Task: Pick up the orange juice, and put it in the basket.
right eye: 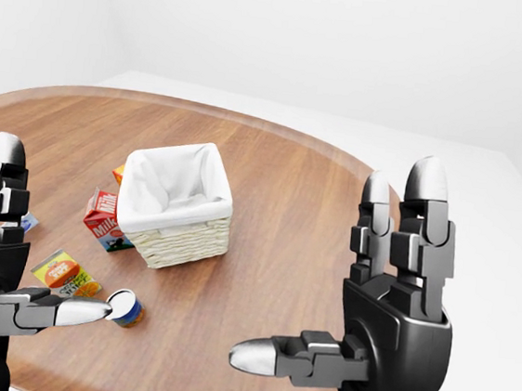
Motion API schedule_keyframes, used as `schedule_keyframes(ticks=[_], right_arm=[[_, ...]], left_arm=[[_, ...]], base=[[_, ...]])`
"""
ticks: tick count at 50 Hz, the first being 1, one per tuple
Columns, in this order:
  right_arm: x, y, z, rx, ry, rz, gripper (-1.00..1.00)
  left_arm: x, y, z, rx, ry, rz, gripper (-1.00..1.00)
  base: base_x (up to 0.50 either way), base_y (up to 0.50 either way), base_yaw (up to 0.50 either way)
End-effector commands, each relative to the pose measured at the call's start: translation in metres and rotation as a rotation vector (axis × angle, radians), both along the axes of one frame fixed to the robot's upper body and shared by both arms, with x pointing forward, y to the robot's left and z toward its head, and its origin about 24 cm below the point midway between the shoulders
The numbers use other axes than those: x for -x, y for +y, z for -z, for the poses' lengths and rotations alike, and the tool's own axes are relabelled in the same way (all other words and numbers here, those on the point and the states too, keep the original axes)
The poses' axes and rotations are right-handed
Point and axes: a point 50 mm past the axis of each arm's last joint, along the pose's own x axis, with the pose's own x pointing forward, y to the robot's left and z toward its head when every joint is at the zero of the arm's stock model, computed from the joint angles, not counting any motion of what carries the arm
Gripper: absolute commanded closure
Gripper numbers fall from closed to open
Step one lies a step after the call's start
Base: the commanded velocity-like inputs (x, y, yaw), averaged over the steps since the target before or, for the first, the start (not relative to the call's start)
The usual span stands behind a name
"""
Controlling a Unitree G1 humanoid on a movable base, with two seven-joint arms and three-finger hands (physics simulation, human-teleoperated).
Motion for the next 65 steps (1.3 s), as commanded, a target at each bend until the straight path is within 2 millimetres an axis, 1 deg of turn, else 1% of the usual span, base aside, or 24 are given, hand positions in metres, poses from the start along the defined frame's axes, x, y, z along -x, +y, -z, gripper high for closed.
schedule_keyframes(ticks=[1, 6, 34, 38, 41, 43, 51, 55, 56, 57, 58, 59, 61, 63, 65], right_arm=[[-0.002, 0.001, 0.0, 0.008, 0.006, 0.008, -1.0], [-0.002, 0.006, -0.002, 0.03, -0.01, -0.025, -1.0], [0.001, 0.004, -0.002, 0.026, -0.02, -0.025, -1.0], [0.001, 0.002, -0.001, 0.018, -0.012, -0.01, -1.0], [0.0, 0.004, -0.001, 0.022, -0.01, -0.014, -1.0], [-0.001, 0.005, -0.001, 0.026, -0.01, -0.018, -1.0], [-0.002, 0.005, -0.002, 0.026, -0.011, -0.028, -1.0], [-0.003, 0.006, -0.002, 0.03, -0.009, -0.033, -1.0], [-0.003, 0.006, -0.002, 0.029, -0.009, -0.033, -1.0], [-0.003, 0.006, -0.002, 0.03, -0.008, -0.033, -1.0], [-0.003, 0.006, -0.002, 0.03, -0.008, -0.033, -1.0], [-0.003, 0.006, -0.002, 0.031, -0.008, -0.032, -1.0], [-0.003, 0.006, -0.002, 0.029, -0.007, -0.032, -1.0], [-0.004, 0.006, -0.002, 0.029, -0.003, -0.031, -1.0], [-0.005, 0.006, -0.002, 0.032, 0.0, -0.033, -1.0]], left_arm=[[0.0, 0.0, 0.0, -0.002, -0.002, 0.001, -1.0], [0.0, 0.0, -0.001, -0.004, -0.005, 0.0, -1.0], [0.0, 0.0, -0.001, -0.003, -0.001, 0.0, -1.0], [-0.001, 0.001, -0.003, -0.018, -0.017, -0.019, -1.0], [-0.002, 0.004, -0.007, -0.071, -0.038, -0.086, -1.0], [-0.002, 0.005, -0.01, -0.095, -0.056, -0.12, -1.0], [-0.005, 0.006, -0.021, -0.135, -0.128, -0.151, -1.0], [-0.007, 0.002, -0.03, -0.212, -0.181, -0.201, -1.0], [-0.008, 0.001, -0.034, -0.25, -0.199, -0.221, -1.0], [-0.009, -0.002, -0.04, -0.33, -0.23, -0.266, -1.0], [-0.01, -0.002, -0.04, -0.339, -0.228, -0.273, -1.0], [-0.011, -0.006, -0.05, -0.464, -0.274, -0.329, -1.0], [-0.013, -0.01, -0.06, -0.598, -0.311, -0.381, -1.0], [-0.015, -0.012, -0.065, -0.707, -0.321, -0.419, -1.0], [-0.021, -0.009, -0.069, -0.779, -0.308, -0.48, -1.0]], base=[[0.0, 0.0, 0.0], [0.08, 0.01, 0.0], [0.49, 0.1, 0.0], [0.49, 0.1, 0.0], [0.36, 0.11, 0.0], [0.02, 0.01, 0.0], [0.0, 0.0, 0.0], [0.0, 0.0, 0.0], [0.0, 0.0, 0.0], [0.0, 0.0, 0.0], [0.0, 0.0, 0.0], [0.0, 0.0, 0.0], [0.0, 0.0, 0.0], [0.0, 0.0, 0.0], [0.0, 0.0, 0.0]])
